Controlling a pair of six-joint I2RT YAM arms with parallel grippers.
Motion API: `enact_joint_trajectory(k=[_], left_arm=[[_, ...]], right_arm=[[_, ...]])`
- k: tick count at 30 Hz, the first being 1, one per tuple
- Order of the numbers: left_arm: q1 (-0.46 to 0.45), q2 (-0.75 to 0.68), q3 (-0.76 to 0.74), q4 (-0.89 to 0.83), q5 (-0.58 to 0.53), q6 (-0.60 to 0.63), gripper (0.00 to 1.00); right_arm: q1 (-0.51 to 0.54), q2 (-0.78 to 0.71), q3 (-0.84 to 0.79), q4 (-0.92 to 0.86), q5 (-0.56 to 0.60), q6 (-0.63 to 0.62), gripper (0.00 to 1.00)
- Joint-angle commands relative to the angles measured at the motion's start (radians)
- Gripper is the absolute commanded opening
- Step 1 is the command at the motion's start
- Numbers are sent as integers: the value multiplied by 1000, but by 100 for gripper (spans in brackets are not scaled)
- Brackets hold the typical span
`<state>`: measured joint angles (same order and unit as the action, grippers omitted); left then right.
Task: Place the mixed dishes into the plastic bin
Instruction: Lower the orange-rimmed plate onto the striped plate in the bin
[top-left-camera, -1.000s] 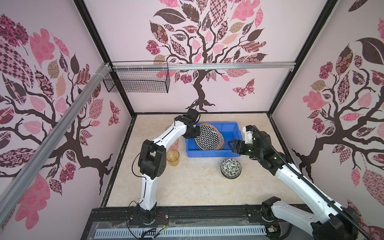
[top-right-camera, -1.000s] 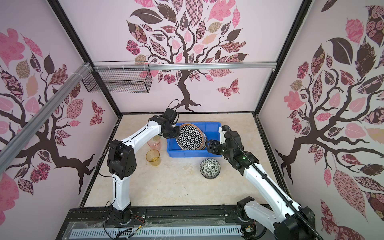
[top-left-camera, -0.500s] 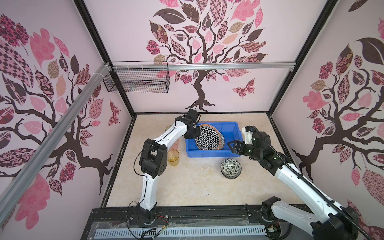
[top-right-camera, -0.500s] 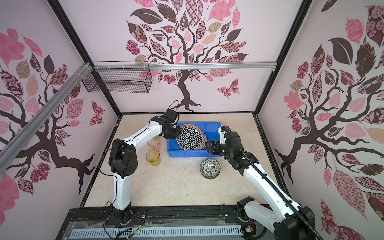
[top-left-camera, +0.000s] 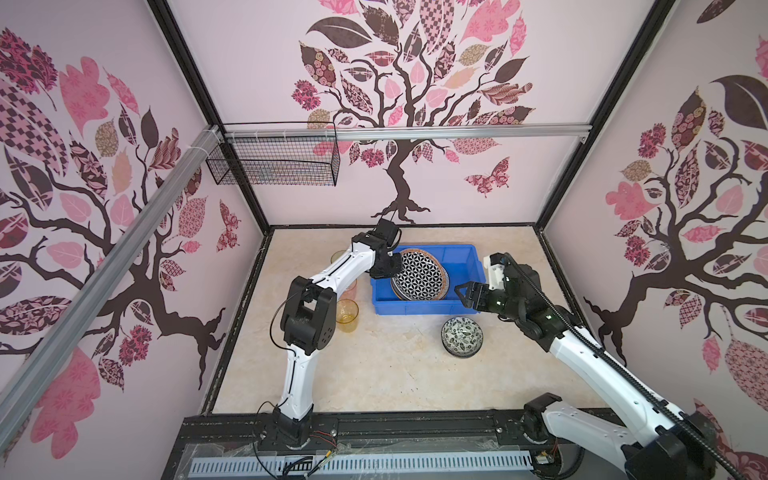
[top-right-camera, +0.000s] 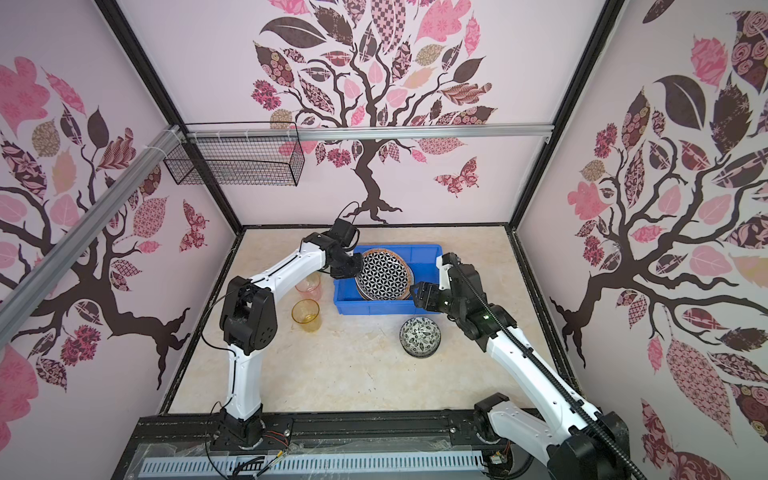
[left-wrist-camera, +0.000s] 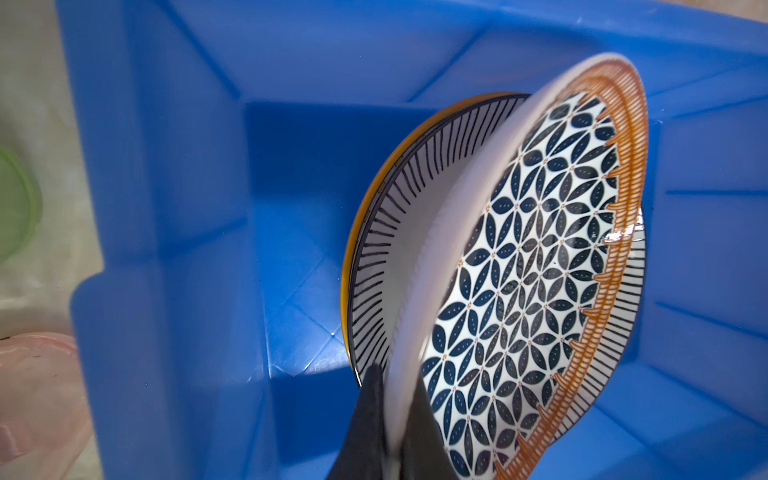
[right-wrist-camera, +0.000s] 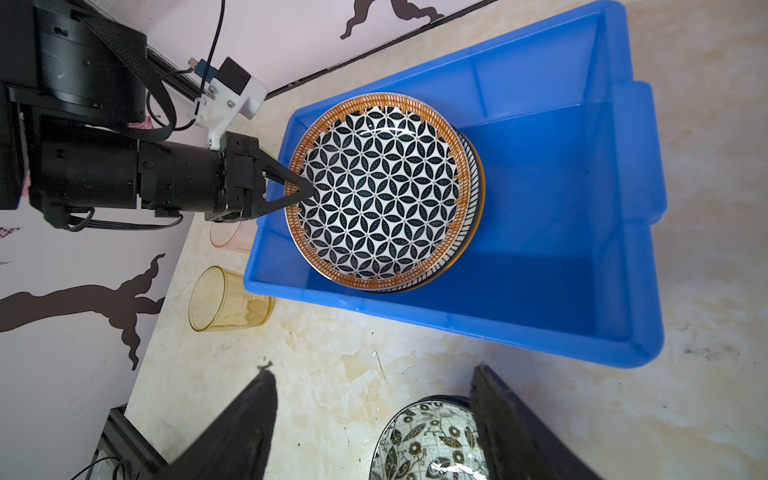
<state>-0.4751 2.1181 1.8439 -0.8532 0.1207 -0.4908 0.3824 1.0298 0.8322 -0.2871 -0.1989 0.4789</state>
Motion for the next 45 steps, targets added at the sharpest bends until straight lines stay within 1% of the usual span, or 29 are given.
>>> enact_joint_trajectory(k=[1, 13, 26, 35, 42, 45], left_arm=[[-2, 24, 5, 10, 27, 9, 0], [-20, 48, -8, 17, 35, -7, 0], [-52, 104, 30, 8, 40, -23, 0], [-71, 135, 72, -9, 39, -29, 7], [-70, 124, 69, -29, 20, -28, 15], [-68, 113, 65, -30, 14, -28, 15]], right_arm=[[-9, -2, -7, -1, -6, 11, 76], [-8, 0, -13, 3, -11, 16, 76], [-9, -8, -20, 2, -11, 15, 76], [-10, -14, -25, 2, -10, 15, 76], [-9, -16, -25, 3, -13, 15, 76], [-10, -16, -28, 7, -19, 19, 76]])
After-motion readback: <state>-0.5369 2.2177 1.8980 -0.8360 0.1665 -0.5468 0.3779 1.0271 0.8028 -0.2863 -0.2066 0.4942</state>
